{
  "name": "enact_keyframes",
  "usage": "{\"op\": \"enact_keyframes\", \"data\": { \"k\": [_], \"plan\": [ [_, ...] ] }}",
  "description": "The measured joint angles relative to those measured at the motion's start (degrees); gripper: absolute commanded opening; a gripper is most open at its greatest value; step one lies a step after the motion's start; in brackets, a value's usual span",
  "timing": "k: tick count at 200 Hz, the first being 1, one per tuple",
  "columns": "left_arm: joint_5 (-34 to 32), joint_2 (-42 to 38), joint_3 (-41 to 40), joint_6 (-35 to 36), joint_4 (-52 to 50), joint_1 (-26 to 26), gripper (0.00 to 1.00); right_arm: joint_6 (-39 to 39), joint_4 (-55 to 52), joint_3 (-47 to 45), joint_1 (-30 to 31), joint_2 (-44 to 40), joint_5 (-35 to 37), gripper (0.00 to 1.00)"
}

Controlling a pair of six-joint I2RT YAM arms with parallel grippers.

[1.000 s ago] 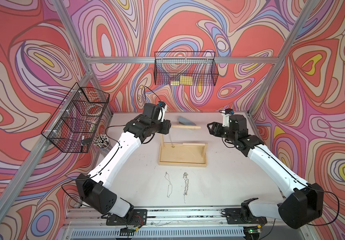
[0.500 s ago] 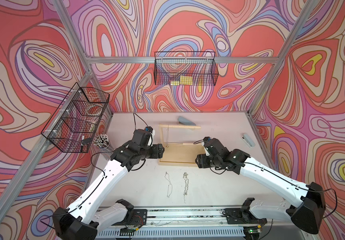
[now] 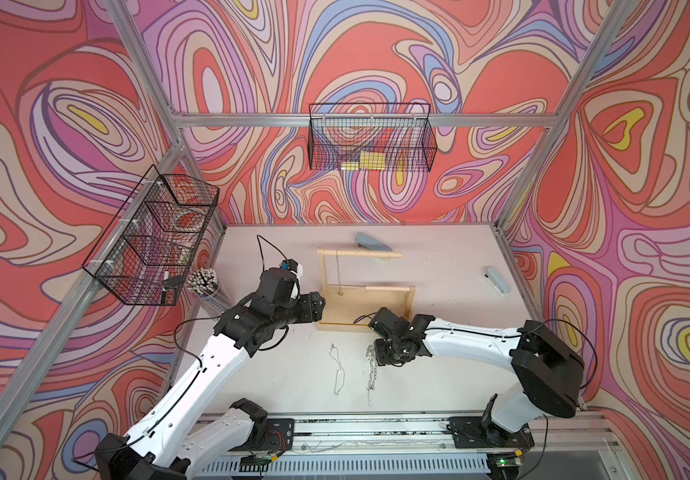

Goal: Hang the necklace on the jewelry display stand
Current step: Pick up the necklace from the center of the board.

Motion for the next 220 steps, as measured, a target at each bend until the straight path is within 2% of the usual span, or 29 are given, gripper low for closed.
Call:
{"op": "enact_keyframes", "data": {
  "k": [99, 135, 181, 220],
  "plan": [
    [-1.3, -0.2, -0.8, 1.1, 1.8, 0.0, 0.73, 1.0, 0.8, 6.1, 0.1, 7.6, -1.0, 0.41],
    [-1.7, -0.2, -1.3, 1.7, 2.1, 0.0, 0.74, 1.1, -0.3, 9.0, 0.1, 10.0, -0.9, 0.33],
    [-2.2, -0.2, -1.4, 2.4, 2.2, 0.0, 0.74, 1.1, -1.3, 9.3, 0.1, 10.3, -0.5, 0.31],
    [-2.1, -0.2, -1.4, 2.4, 2.7, 0.0, 0.74, 1.1, -1.9, 8.2, 0.0, 9.6, 0.5, 0.05]
  ]
}}
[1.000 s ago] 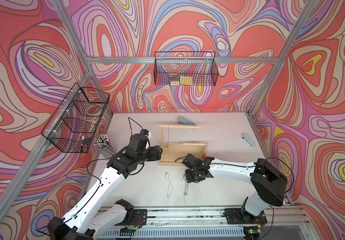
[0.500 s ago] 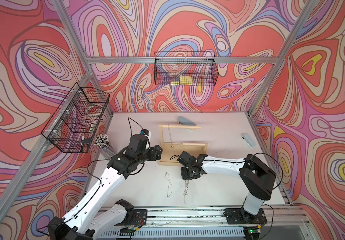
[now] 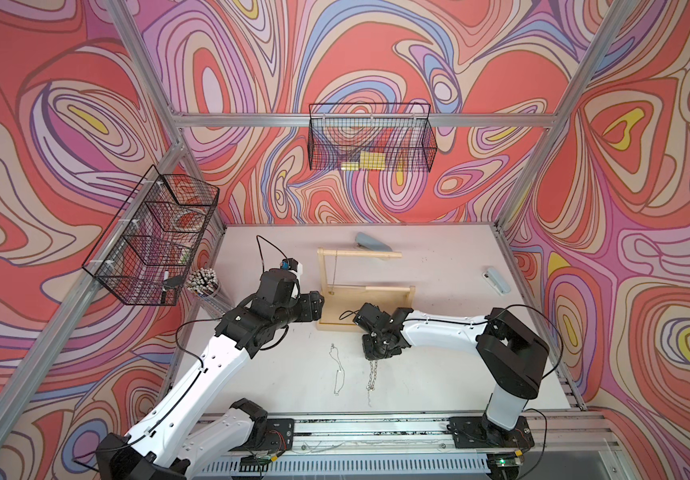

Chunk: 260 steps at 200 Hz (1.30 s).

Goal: Hang the necklace on the jewelry display stand
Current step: Pick up the necklace from the center of the board.

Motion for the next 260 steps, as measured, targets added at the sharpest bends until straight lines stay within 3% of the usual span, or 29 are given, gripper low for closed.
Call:
{"op": "enact_keyframes", "data": {
  "k": [110, 150, 216, 260],
  "plan": [
    [0.0, 0.1, 0.0, 0.0, 0.3, 0.0, 0.74, -0.6, 0.2, -0.1, 0.3, -0.4, 0.5, 0.0],
    [0.3, 0.1, 0.0, 0.0, 0.3, 0.0, 0.72, -1.5, -4.7, 1.1, 0.6, -0.7, 1.2, 0.0],
    [9.8, 1.4, -0.7, 2.0, 1.2, 0.0, 0.62, -4.1, -15.4, 9.9, 1.2, -7.6, 3.5, 0.0],
    [11.3, 1.2, -3.4, 1.4, 1.8, -1.7, 0.62, -6.4, -22.7, 21.0, 1.2, -9.2, 6.2, 0.0]
  ]
}}
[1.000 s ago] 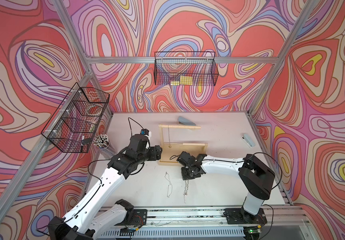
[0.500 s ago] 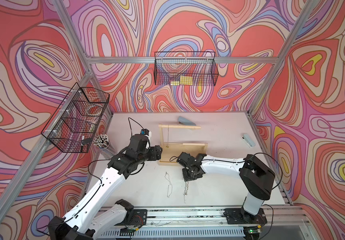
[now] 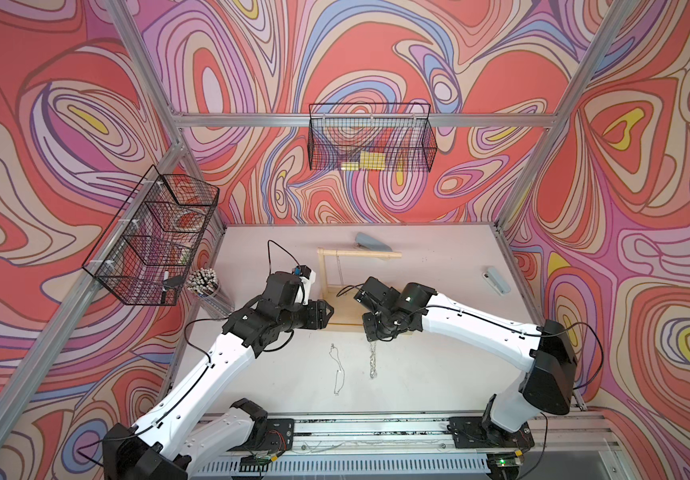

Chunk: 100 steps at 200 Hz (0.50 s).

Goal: Hang the necklace on the jewelry display stand
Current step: Pick up the necklace from the center of the board.

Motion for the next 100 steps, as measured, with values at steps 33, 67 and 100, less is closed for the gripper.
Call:
{"op": "enact_keyframes", "data": {
  "k": [33, 67, 100],
  "plan": [
    [-0.9, -0.9, -1.6, -1.0, 1.4, -7.4, 0.63, -2.2, -4.6, 8.9, 0.0, 0.0, 2.3, 0.0],
    [-1.6, -1.0, -1.6, -1.1, 4.4, -12.4, 0.63, -4.3, -8.1, 14.8, 0.0, 0.5, 3.9, 0.0],
    [-2.9, -1.2, -1.6, -1.2, 6.9, -13.5, 0.63, -5.7, -10.4, 19.5, 0.0, 0.9, 4.9, 0.0]
  ]
}}
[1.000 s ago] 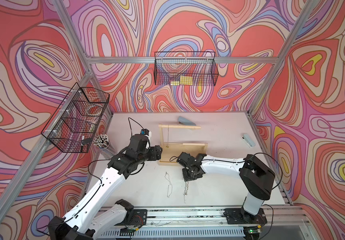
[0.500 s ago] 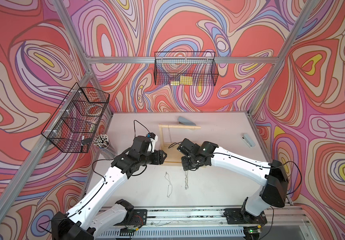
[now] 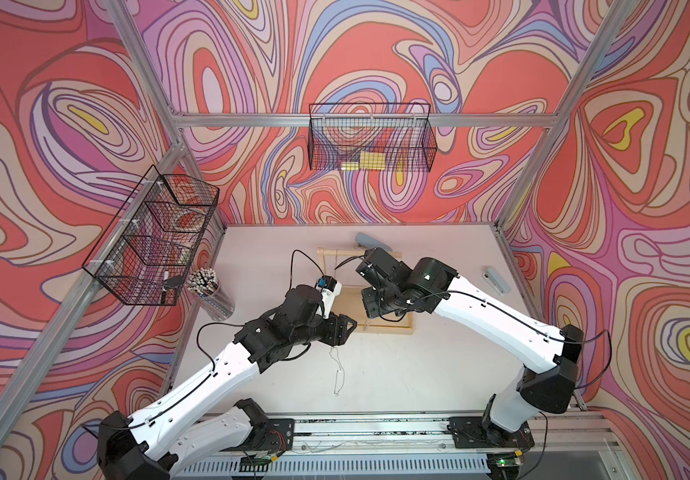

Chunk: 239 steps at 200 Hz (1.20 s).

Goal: Hang the necklace on the jewelry display stand
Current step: Pick up the necklace from the center of the board, then hang the necklace on the stand.

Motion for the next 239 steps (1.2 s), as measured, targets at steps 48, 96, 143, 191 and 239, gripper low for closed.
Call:
{"op": "enact_keyframes", "data": {
  "k": [48, 96, 143, 191, 239],
  "plan": [
    [-1.0, 1.6, 1.1, 0.6, 3.3, -0.2, 0.64, -1.1, -1.7, 4.1, 0.0, 0.1, 0.3, 0.0],
    [-0.4, 4.1, 1.8, 1.5, 6.2, -1.0, 0.68, -1.5, -2.2, 4.7, 0.0, 0.1, 0.3, 0.0],
    [-0.1, 5.7, 3.0, 2.3, 7.3, -1.0, 0.7, -1.7, -2.2, 4.7, 0.0, 0.0, 0.3, 0.0],
    [-0.1, 8.3, 4.7, 3.1, 8.2, -1.0, 0.7, -1.7, -2.1, 4.8, 0.0, -1.2, -0.3, 0.0],
    [0.0, 11.3, 6.4, 3.4, 10.2, -1.0, 0.7, -2.0, -1.8, 4.8, 0.0, -2.6, -1.0, 0.0]
  ]
}}
